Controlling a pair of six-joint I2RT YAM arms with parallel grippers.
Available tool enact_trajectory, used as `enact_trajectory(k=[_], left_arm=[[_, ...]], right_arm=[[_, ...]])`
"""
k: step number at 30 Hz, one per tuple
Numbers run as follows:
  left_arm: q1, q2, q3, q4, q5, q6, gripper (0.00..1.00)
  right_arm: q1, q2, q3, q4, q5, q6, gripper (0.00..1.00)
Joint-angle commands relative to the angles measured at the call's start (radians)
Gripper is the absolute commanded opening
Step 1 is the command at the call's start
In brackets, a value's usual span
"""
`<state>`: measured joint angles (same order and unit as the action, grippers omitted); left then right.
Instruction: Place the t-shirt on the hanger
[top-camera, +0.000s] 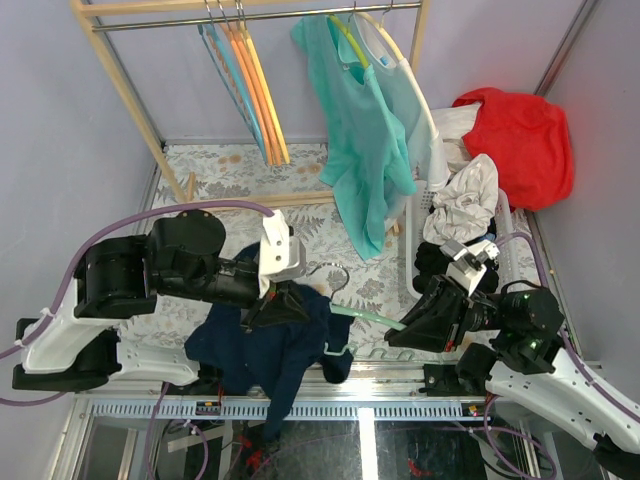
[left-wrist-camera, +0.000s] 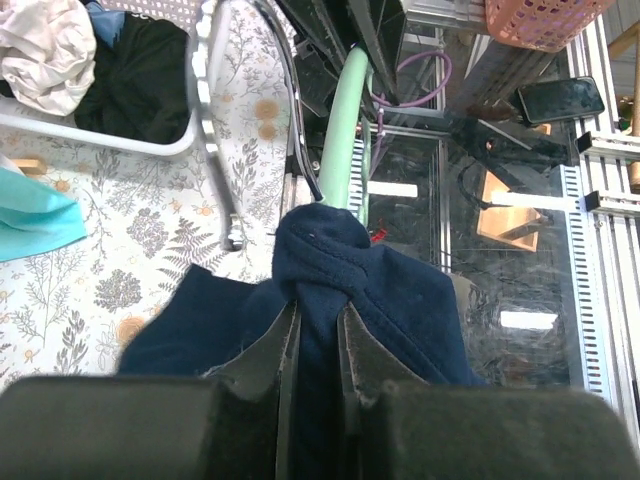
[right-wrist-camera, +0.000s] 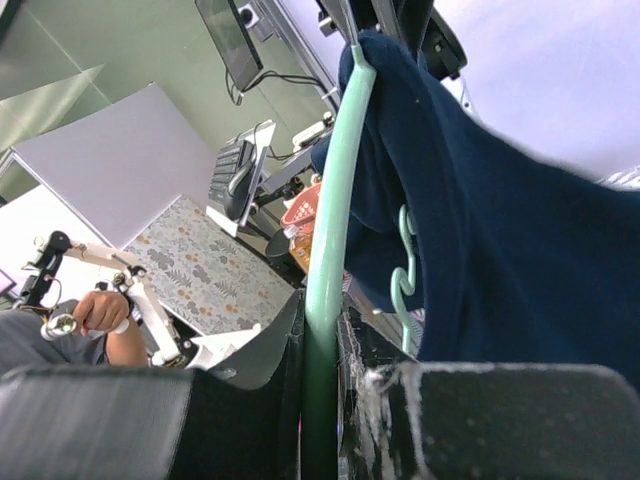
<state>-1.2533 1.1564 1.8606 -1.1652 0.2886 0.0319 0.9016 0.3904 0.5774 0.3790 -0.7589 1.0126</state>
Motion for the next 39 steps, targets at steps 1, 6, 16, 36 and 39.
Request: enact_trajectory(k=[1,6,16,36,39], left_arm=[[0.021,0.034,0.022,0.054,-0.107,-0.029,0.00],[0.020,0.042,0.049,0.048,-0.173,-0.032,0.00],[0.020,0.066,0.177,0.074,-0.378,-0.025,0.00],[0.020,0.006,0.177,0.179,-0.498,0.001,0.00],[0.020,0.008,0.192,0.193,-0.506,0.008,0.00]], right_arm=[[0.005,0.015,0.128,0.029,0.012,-0.132,0.00],[0.006,0.036,0.216,-0.199,0.145,-0.265,0.07],[0.005,0.126,0.466,-0.694,0.613,-0.430,0.46],[0.005,0.186,0.806,-1.179,1.016,-0.513,0.62],[0.006,0.135,0.734,-1.203,0.965,-0.444,0.62]])
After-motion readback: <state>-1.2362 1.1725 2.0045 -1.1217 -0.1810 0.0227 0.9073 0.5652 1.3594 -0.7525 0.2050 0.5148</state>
